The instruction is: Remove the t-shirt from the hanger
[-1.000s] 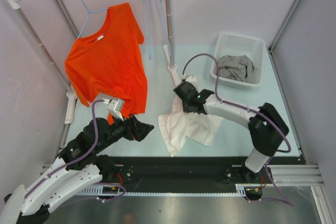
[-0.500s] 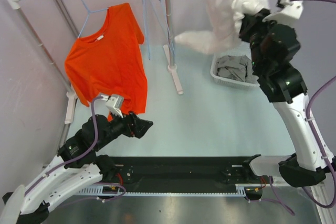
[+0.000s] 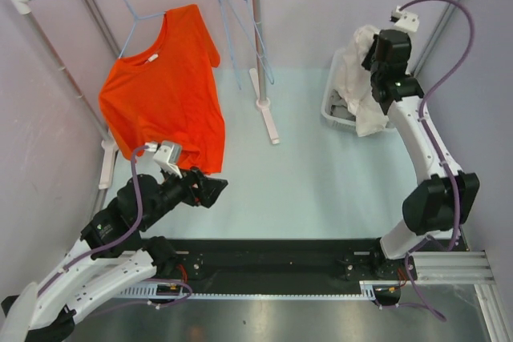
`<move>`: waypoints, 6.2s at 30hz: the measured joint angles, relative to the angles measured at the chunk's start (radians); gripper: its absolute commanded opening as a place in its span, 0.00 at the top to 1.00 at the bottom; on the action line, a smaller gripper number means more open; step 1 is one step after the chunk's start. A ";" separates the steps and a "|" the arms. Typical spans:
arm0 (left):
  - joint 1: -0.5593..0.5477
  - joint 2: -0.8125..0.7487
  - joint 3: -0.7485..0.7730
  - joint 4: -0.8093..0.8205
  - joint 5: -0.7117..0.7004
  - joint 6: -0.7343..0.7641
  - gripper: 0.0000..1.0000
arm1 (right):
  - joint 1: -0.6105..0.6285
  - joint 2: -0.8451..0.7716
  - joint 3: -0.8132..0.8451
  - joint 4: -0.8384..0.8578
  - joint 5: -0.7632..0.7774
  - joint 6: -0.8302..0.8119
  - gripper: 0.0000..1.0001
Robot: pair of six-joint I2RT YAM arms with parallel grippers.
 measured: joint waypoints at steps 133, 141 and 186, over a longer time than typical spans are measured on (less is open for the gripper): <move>0.057 0.215 -0.386 0.397 0.572 -0.319 1.00 | 0.936 -0.589 -0.481 -0.645 0.118 0.563 0.00; -0.072 0.328 -0.323 0.536 0.644 -0.323 1.00 | 0.932 -0.537 -0.489 -0.578 0.119 0.510 0.02; -0.095 0.143 -0.229 0.303 0.428 -0.156 1.00 | 0.774 -0.828 -0.595 -0.772 0.449 0.626 1.00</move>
